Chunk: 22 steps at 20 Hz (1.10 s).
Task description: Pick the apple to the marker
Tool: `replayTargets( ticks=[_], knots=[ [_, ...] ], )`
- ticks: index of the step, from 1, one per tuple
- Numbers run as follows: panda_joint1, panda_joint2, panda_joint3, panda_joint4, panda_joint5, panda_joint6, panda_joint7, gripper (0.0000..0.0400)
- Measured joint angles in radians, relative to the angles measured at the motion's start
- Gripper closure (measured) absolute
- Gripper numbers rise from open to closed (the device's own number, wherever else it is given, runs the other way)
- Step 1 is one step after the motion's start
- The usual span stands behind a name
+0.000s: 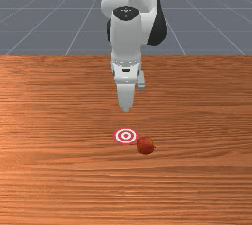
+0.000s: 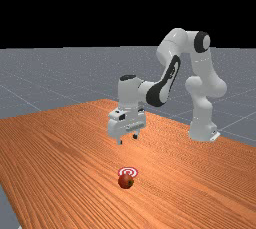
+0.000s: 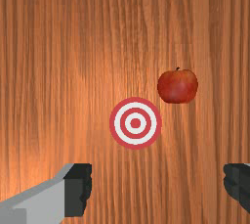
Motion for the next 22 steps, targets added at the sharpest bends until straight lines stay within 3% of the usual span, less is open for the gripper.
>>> replayTargets(
  ticks=[1, 2, 3, 4, 6, 7, 8, 9, 11, 13, 16, 20, 21, 22],
  knots=[
    [0.000, 0.000, 0.000, 0.000, 0.000, 0.000, 0.000, 0.0151],
    [0.000, 0.000, 0.000, 0.000, 0.000, 0.000, 0.000, 0.0242],
    [0.002, -0.002, -0.003, -0.001, 0.003, -0.004, 0.019, 0.0147],
    [0.004, -0.004, -0.005, -0.001, 0.004, -0.007, 0.030, 0.0089],
    [0.005, -0.006, -0.007, 0.000, 0.006, -0.009, 0.041, 0.0033],
    [0.025, -0.074, -0.034, -0.048, 0.003, -0.085, 0.226, 0.0175],
    [0.040, -0.134, -0.058, -0.054, 0.009, -0.153, 0.407, 0.0263],
    [0.051, -0.170, -0.079, -0.050, 0.018, -0.201, 0.590, 0.0316],
    [0.070, -0.195, -0.113, -0.038, 0.046, -0.262, 0.954, 0.0368],
    [0.085, -0.191, -0.140, -0.025, 0.088, -0.304, 1.280, 0.0388],
    [0.087, -0.186, -0.155, -0.019, 0.124, -0.324, 1.452, 0.0397],
    [0.090, -0.174, -0.156, -0.009, 0.131, -0.317, 1.494, 0.0400],
    [0.091, -0.169, -0.154, -0.005, 0.133, -0.317, 1.493, 0.0243],
    [0.093, -0.159, -0.150, 0.000, 0.135, -0.316, 1.492, 0.0148]
  ],
)
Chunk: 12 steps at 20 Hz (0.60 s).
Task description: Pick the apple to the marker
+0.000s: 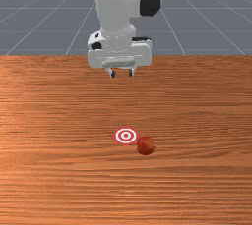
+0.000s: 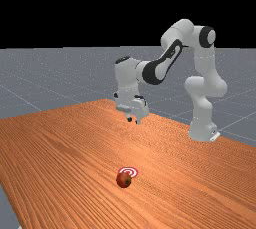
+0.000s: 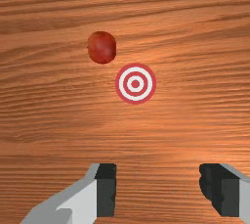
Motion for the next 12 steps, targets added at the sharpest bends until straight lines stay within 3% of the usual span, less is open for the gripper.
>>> replayTargets(
  ticks=[2, 4, 7, 12],
  knots=[
    [0.011, 0.044, 0.014, 0.035, 0.005, 0.009, 0.009, 0.0054],
    [0.035, 0.117, 0.038, 0.090, 0.003, 0.045, 0.019, 0.0020],
    [0.066, 0.252, 0.064, 0.195, 0.002, 0.095, 0.022, 0.0004],
    [0.059, 0.474, 0.069, 0.428, 0.002, 0.105, 0.024, 0.0000]
  ],
)
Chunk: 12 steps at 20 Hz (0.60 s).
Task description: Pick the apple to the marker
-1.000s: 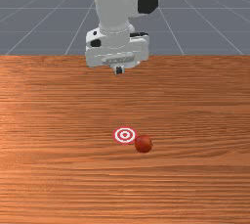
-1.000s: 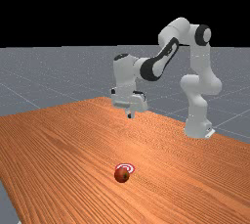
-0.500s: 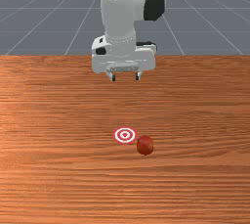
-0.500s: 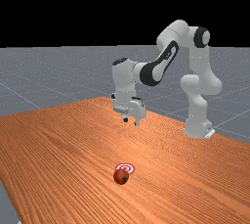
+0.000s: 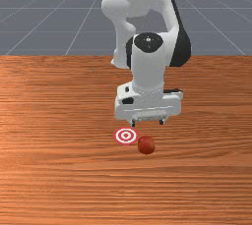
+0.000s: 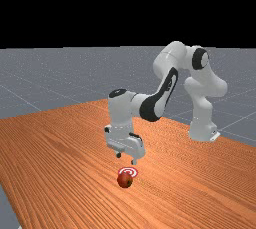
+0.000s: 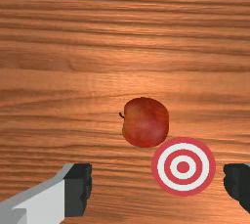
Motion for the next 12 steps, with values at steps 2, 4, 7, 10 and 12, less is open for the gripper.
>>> replayTargets(
  ticks=[2, 4, 7, 10, 12],
  knots=[
    [-0.002, 0.077, -0.001, 0.078, 0.001, 0.001, 0.014, 0.0000],
    [-0.002, 0.142, -0.001, 0.130, 0.002, 0.000, 0.026, 0.0000],
    [0.001, 0.214, -0.001, 0.162, 0.005, 0.007, 0.044, 0.0000],
    [0.004, 0.249, -0.003, 0.170, 0.008, 0.008, 0.061, 0.0105],
    [0.003, 0.246, -0.005, 0.164, 0.008, 0.002, 0.064, 0.0107]
  ],
)
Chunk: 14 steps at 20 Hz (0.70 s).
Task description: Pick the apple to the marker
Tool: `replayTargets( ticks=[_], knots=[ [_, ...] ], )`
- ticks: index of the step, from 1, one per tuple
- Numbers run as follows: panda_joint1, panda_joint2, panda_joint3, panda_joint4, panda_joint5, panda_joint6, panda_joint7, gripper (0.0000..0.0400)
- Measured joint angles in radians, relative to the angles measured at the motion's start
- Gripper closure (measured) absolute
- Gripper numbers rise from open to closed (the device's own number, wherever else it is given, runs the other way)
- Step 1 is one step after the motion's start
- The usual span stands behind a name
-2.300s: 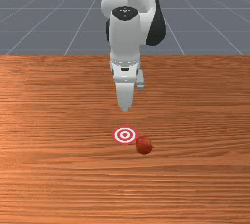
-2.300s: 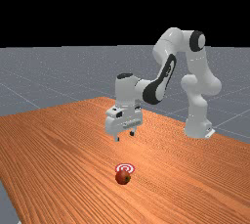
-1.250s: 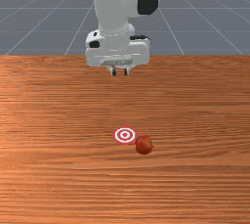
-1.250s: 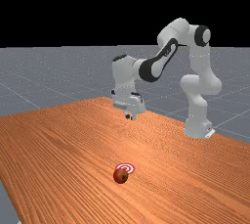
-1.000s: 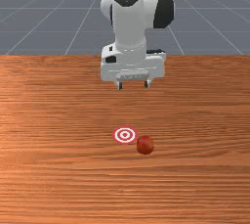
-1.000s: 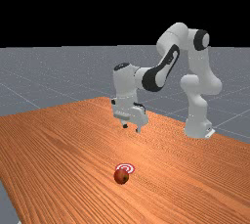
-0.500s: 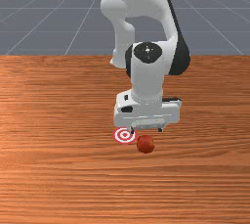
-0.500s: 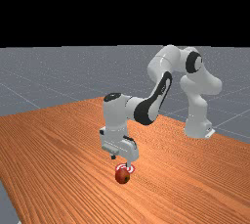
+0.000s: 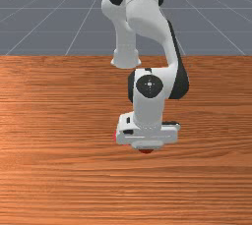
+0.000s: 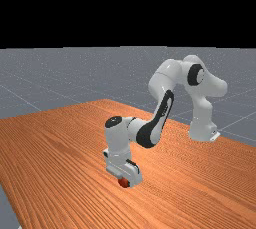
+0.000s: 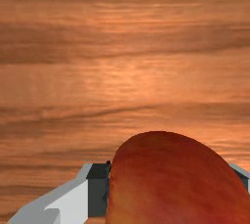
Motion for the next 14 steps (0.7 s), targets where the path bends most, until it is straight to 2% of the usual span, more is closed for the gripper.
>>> replayTargets(
  ticks=[5, 9, 14],
  knots=[
    [-0.007, -0.159, -0.028, -0.172, -0.007, 0.005, 0.003, 0.0107],
    [-0.017, -0.175, -0.048, -0.227, -0.015, 0.016, 0.005, 0.0107],
    [-0.028, -0.159, -0.058, -0.278, -0.009, 0.125, 0.004, 0.0107]
  ],
)
